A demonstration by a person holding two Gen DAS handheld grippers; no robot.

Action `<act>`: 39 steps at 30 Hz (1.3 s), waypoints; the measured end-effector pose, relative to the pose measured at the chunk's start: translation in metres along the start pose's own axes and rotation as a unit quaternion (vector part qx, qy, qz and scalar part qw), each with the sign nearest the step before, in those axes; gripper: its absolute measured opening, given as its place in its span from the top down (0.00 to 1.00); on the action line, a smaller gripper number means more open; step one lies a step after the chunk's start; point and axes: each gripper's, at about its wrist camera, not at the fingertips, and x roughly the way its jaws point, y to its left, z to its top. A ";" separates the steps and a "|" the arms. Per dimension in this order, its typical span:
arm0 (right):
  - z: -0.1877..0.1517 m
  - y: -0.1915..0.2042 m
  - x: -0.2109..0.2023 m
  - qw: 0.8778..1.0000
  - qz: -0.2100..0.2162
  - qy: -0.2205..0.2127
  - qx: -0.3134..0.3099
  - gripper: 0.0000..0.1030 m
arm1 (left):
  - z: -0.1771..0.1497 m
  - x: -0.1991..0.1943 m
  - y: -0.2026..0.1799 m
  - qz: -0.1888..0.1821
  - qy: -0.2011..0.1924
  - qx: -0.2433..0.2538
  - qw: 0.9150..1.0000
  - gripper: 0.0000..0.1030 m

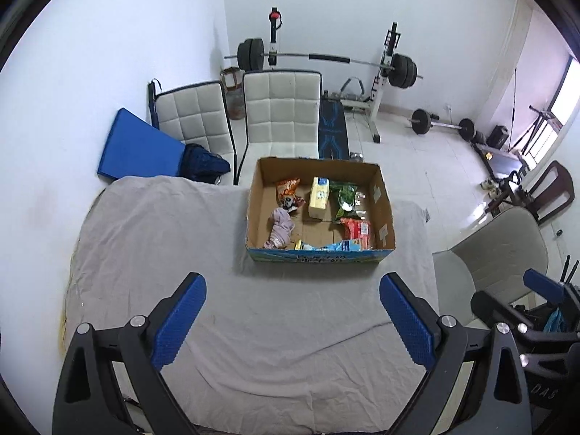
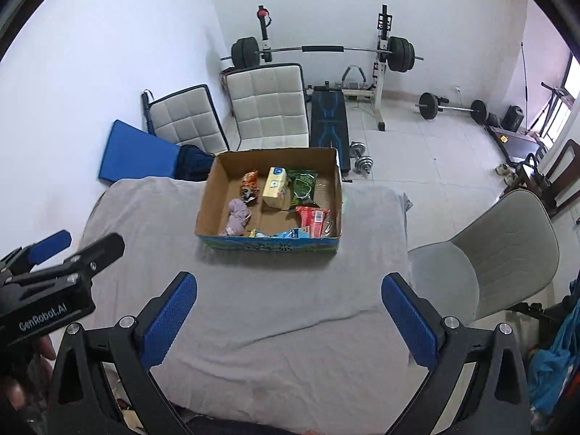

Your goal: Organize soft objects

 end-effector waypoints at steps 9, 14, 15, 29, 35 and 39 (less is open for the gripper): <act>-0.002 0.006 -0.019 1.000 -0.018 -0.018 -0.008 0.00 | -0.005 -0.020 0.003 0.004 -0.023 -0.004 1.000 0.05; 0.007 0.003 -0.019 0.999 -0.033 -0.033 -0.003 0.00 | -0.006 -0.020 0.006 0.010 -0.026 -0.007 1.000 0.05; 0.010 0.003 -0.017 0.999 -0.033 -0.034 -0.002 0.00 | -0.006 -0.019 0.006 0.010 -0.026 -0.007 1.000 0.05; 0.030 -0.009 0.006 0.997 -0.064 -0.039 0.002 0.00 | 0.010 -0.006 0.009 0.023 -0.038 -0.006 0.999 0.05; 0.035 -0.012 0.013 0.997 -0.069 -0.040 -0.002 0.00 | 0.013 -0.003 0.005 0.029 -0.040 -0.002 0.999 0.05; 0.036 -0.013 0.017 0.997 -0.067 -0.037 -0.002 0.00 | 0.014 -0.001 0.005 0.031 -0.038 0.000 0.999 0.05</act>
